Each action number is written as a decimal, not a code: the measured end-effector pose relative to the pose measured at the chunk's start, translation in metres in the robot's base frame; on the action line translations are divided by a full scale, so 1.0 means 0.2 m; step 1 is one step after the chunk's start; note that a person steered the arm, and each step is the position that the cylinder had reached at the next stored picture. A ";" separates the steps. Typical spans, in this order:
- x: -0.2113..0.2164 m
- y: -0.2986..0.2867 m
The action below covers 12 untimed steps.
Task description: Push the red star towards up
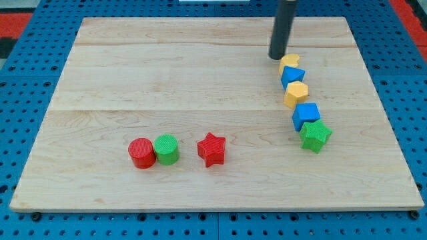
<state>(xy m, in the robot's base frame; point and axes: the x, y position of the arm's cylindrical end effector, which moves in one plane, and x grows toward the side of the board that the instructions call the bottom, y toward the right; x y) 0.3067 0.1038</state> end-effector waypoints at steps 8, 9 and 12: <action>1.30 -0.47; 1.10 -0.47; 0.95 -0.45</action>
<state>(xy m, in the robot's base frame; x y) 0.4972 0.0135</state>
